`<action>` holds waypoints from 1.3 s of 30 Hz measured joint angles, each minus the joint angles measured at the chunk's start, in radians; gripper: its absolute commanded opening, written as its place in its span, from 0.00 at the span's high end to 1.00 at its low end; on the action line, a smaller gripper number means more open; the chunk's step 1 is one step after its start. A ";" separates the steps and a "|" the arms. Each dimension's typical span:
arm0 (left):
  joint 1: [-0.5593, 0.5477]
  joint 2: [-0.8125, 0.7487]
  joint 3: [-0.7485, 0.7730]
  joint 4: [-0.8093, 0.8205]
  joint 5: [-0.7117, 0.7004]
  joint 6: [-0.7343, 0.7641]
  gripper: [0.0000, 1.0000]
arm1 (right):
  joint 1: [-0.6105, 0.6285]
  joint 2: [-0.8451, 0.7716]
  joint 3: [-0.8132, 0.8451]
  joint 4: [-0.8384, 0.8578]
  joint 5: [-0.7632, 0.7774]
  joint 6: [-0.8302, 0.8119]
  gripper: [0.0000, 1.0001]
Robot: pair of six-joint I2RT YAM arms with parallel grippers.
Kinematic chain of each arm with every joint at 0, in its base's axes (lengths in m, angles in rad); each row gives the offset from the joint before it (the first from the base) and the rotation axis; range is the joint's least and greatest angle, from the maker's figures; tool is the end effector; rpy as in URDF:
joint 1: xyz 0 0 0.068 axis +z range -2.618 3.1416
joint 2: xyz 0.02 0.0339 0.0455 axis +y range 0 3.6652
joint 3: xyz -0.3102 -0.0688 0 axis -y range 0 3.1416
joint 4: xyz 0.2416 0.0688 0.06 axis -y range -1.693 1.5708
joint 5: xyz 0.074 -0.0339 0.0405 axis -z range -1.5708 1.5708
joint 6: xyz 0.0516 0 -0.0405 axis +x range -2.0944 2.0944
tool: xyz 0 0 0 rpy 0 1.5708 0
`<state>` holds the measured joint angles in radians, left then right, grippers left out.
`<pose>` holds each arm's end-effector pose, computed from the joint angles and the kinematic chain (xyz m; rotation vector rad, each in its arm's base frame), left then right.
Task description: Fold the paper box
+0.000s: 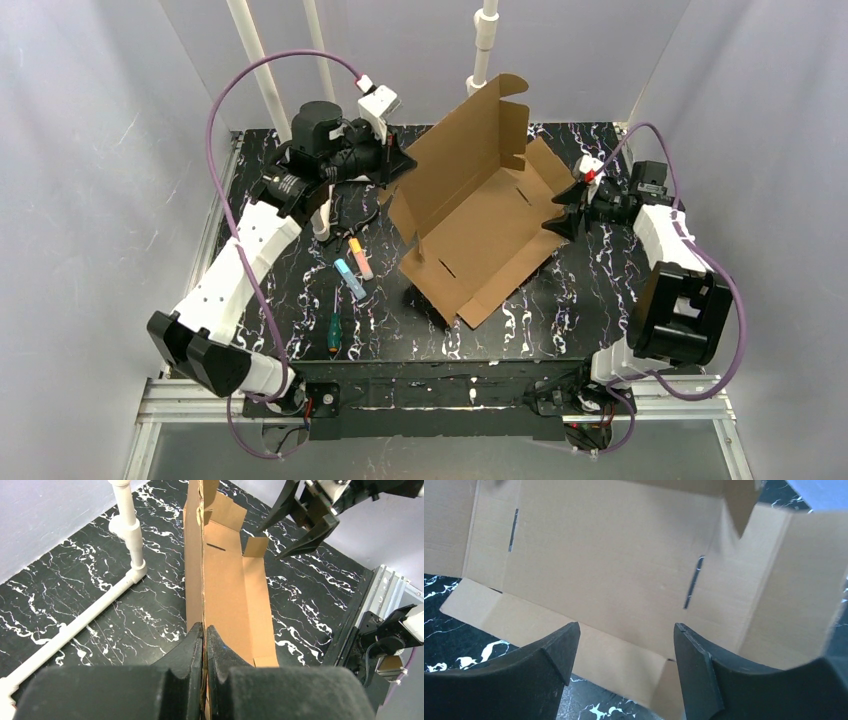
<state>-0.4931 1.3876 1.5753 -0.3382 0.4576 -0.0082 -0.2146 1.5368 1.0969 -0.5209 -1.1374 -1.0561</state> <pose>0.2610 -0.1662 0.5045 0.7523 1.5978 -0.7599 0.3113 -0.0199 0.2965 -1.1466 1.6085 0.6344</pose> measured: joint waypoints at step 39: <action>-0.115 0.130 0.360 -0.186 -0.131 0.462 1.00 | -0.247 -0.053 -0.080 -0.081 0.054 0.183 0.28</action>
<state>-0.6083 1.5173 1.9350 -0.5240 0.3264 0.4538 -0.4618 1.4837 1.0172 -0.6018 -1.0836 -0.8730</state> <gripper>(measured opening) 0.013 0.719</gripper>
